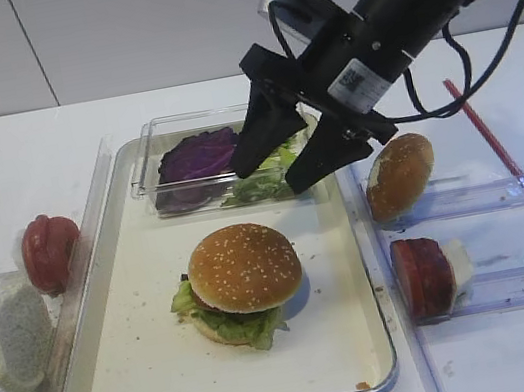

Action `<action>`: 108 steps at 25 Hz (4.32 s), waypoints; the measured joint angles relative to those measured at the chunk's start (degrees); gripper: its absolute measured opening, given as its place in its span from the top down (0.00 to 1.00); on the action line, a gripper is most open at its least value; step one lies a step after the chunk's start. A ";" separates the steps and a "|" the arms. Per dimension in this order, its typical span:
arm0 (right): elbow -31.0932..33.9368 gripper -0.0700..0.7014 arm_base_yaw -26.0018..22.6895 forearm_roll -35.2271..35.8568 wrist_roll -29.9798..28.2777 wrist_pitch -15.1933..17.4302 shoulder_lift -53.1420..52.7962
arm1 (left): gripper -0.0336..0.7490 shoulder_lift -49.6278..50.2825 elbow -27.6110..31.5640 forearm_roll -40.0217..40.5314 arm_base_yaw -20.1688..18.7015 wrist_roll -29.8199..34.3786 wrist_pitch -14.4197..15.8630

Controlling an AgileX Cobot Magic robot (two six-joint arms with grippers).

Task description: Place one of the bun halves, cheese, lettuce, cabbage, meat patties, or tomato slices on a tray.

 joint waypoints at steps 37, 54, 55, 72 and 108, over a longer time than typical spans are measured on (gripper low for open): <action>-2.90 0.32 -0.11 -38.79 19.29 1.24 -5.99 | 0.41 0.00 0.00 0.00 0.00 0.00 0.00; -2.90 0.32 -10.28 -44.68 19.38 2.09 -16.77 | 0.41 0.00 0.00 0.00 0.00 0.00 0.00; -2.90 0.32 -10.28 -44.68 19.38 2.25 -17.54 | 0.41 0.00 0.00 0.00 0.00 0.00 0.00; -2.90 0.32 -10.28 -47.03 19.38 3.10 -32.24 | 0.41 0.00 0.00 0.00 0.00 0.00 0.00; 17.31 0.32 -10.28 -48.28 19.38 4.40 -66.93 | 0.41 0.00 0.00 0.00 0.00 0.00 0.00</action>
